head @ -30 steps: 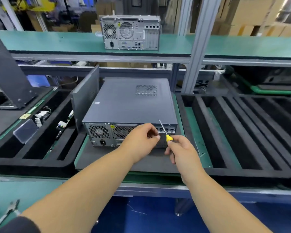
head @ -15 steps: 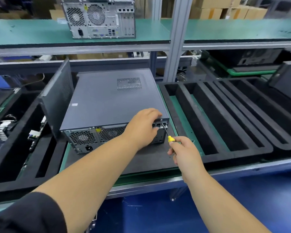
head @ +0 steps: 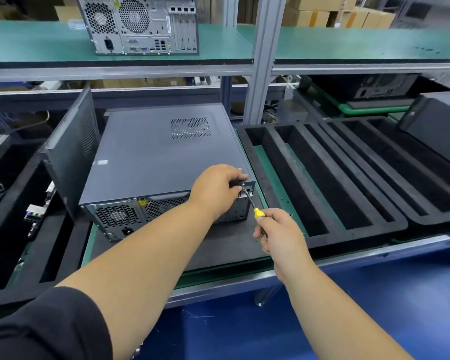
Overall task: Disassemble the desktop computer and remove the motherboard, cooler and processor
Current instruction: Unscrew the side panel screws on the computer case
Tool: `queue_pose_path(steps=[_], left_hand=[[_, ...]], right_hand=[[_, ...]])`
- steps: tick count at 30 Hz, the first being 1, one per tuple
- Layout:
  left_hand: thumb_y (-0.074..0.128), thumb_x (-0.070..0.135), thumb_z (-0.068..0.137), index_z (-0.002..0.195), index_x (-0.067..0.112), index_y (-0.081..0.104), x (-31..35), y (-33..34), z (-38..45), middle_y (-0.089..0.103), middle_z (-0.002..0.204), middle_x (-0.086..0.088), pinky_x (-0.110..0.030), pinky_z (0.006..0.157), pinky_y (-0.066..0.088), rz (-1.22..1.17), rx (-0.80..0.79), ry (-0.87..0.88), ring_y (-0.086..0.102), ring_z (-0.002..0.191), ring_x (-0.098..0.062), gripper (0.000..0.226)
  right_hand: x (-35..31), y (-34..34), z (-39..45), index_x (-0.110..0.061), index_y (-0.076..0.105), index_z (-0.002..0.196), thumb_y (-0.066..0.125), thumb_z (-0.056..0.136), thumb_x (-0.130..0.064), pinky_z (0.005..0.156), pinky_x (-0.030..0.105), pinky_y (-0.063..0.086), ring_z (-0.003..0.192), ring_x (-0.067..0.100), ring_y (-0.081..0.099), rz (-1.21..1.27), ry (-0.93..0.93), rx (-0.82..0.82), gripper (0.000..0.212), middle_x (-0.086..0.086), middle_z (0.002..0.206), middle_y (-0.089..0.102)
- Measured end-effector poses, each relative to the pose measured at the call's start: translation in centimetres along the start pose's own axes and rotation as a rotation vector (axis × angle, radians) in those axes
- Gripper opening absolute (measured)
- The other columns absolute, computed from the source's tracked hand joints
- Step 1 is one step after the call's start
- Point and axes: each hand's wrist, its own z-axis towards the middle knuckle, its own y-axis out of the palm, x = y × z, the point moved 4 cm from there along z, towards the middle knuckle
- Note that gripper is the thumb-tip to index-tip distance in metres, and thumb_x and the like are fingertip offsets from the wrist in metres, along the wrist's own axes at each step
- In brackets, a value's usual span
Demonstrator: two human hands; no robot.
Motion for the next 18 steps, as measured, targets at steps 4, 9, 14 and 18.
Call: queue_pose_path(steps=[4,9,14,18], left_hand=[[0.066,0.015,0.091,0.121,0.026,0.068,-0.1,0.1,0.0,0.061,0.131,0.012,-0.024,0.102,0.041,-0.008,0.015,-0.003,0.052,0.124,-0.006,0.033],[0.064,0.014,0.092,0.122,0.025,0.068,-0.1,0.1,0.1,0.06,0.133,0.01,-0.022,0.102,0.039,-0.016,0.013,-0.01,0.052,0.125,-0.007,0.032],[0.065,0.012,0.091,0.12,0.025,0.069,-0.1,0.2,0.1,0.061,0.132,0.01,-0.02,0.1,0.038,-0.028,0.022,-0.023,0.053,0.124,-0.007,0.032],[0.065,0.012,0.091,0.121,0.025,0.069,-0.2,0.3,0.1,0.061,0.132,0.01,-0.019,0.1,0.038,-0.031,0.031,-0.026,0.053,0.123,-0.008,0.033]], right_hand=[[-0.3,0.0,-0.2,-0.023,0.063,0.1,0.053,0.093,-0.021,0.048,0.029,0.033,0.05,0.013,0.039,0.044,-0.001,0.008,0.012,-0.002,0.065,0.062],[-0.5,0.4,0.0,-0.012,0.063,0.103,0.053,0.096,-0.02,0.04,0.025,0.027,0.042,0.012,0.034,0.219,0.173,0.013,0.015,0.004,0.061,0.057],[-0.6,1.7,-1.2,0.001,0.067,0.109,0.048,0.1,-0.027,0.035,0.02,0.029,0.042,0.01,0.033,0.687,0.536,-0.204,0.034,0.004,0.061,0.052],[-0.8,1.7,-1.2,0.0,0.067,0.108,0.046,0.102,-0.026,0.033,0.019,0.029,0.039,0.008,0.032,0.806,0.559,-0.232,0.034,0.003,0.06,0.051]])
